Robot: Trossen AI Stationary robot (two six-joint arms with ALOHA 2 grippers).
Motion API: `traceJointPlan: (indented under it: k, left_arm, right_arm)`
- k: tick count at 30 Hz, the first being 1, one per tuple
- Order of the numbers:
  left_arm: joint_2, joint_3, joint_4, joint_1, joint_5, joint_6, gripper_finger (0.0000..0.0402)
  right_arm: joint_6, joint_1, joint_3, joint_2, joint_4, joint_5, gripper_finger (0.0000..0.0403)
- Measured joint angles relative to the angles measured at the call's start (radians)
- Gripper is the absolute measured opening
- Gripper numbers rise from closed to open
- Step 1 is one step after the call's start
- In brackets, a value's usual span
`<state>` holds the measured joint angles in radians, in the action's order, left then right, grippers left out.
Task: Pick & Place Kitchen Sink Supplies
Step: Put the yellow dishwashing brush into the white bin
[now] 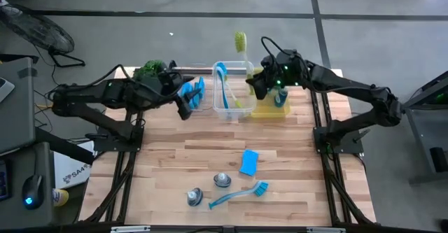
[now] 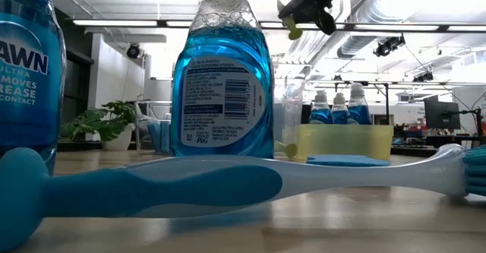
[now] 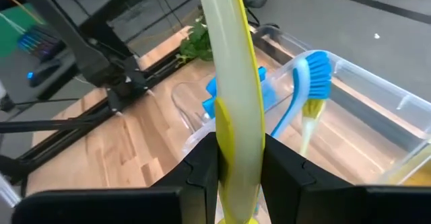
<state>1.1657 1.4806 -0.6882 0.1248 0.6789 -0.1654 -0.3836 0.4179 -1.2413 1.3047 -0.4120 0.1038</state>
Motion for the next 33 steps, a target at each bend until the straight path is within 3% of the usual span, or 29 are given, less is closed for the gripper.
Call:
traceJointPlan:
  k: [9, 18, 25, 33]
  left_arm:
    - [-0.226, -0.351, 0.274, 0.0, -0.079, -0.032, 0.0209]
    - [-0.472, -0.66, 0.579, 0.0, -0.15, -0.049, 0.0209]
    - [-0.616, -0.806, 0.64, 0.0, -0.184, -0.119, 0.0209]
    - [-0.708, -0.879, 0.638, 0.0, -0.209, -0.161, 0.0209]
  right_arm:
    - [-0.004, 0.01, -0.155, 0.176, -0.205, -0.07, 0.0076]
    - [-0.058, 0.035, -0.173, 0.336, -0.216, -0.069, 0.0076]
    - [-0.132, 0.033, -0.17, 0.36, -0.226, -0.069, 0.0076]
    - [-0.188, 0.03, -0.17, 0.366, -0.253, -0.043, 0.0076]
